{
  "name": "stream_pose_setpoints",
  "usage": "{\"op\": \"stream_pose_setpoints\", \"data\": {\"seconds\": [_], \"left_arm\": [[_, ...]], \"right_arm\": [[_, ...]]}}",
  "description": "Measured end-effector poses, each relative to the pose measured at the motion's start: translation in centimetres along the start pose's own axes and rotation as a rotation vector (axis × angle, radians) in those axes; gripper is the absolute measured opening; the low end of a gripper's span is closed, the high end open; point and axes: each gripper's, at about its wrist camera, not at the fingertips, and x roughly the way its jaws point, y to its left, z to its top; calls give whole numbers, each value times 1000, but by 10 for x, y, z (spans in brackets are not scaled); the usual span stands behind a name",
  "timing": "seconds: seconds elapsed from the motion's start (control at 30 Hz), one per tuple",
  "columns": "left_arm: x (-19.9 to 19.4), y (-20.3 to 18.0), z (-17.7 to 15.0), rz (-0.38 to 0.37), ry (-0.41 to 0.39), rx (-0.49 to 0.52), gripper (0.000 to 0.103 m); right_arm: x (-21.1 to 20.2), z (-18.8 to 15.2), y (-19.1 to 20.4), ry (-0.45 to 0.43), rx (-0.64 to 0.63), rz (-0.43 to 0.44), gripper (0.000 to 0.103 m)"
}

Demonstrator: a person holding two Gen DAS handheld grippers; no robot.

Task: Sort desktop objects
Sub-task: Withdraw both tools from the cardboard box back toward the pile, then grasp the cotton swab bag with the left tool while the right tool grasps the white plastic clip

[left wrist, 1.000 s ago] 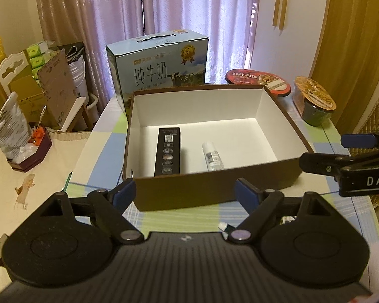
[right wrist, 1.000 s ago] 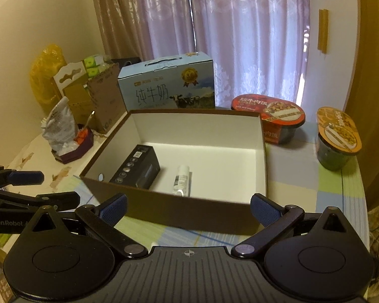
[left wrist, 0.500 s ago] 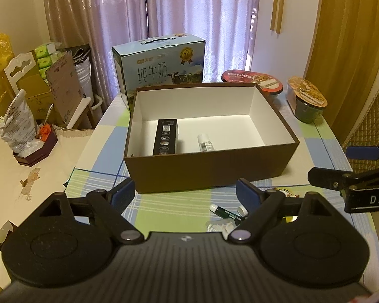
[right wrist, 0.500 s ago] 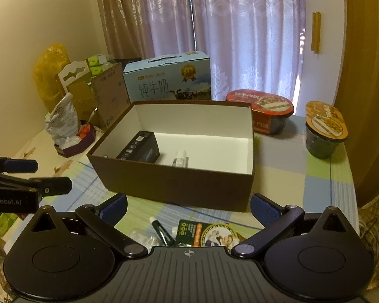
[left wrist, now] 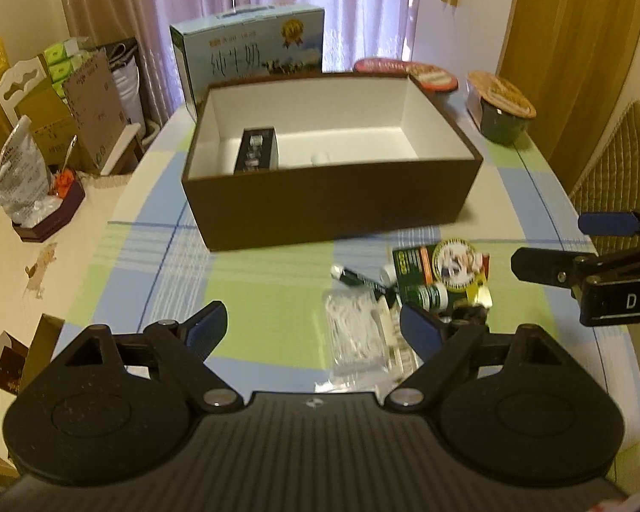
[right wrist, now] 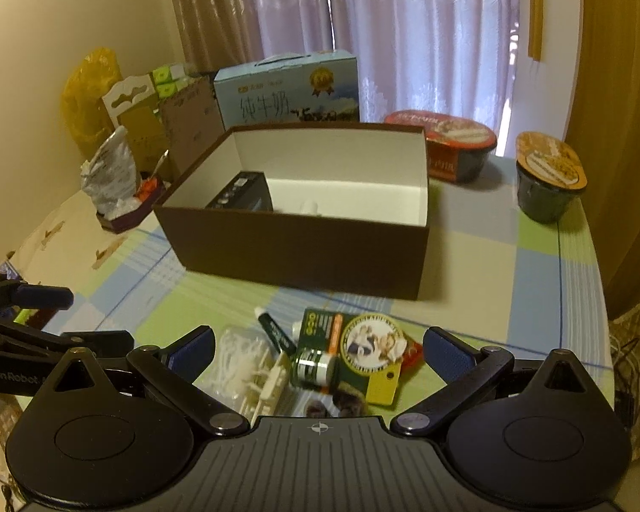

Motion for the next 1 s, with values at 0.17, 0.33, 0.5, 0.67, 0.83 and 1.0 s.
{"op": "stream_pose_setpoints", "data": {"seconds": [0.17,0.33,0.5,0.67,0.83,1.0], "left_arm": [[7,-4,-15,-3,42,6,86],[17,-4,-32,3,90,3,85],[26,-2,-45,-4,137,-8,85],[36,-3,-56,-35,181,-17,85],[48,-6,-63,-57,219,-20,85],[64,-5,-70,-71,270,-31,85]], "right_arm": [[3,-15,-1,32,10,-12,101],[10,-32,-5,76,30,-26,101],[17,-47,-6,119,31,-37,101],[24,-62,-3,160,25,-44,101],[32,-75,-5,202,38,-51,101],[40,-84,-8,233,54,-55,101]]}}
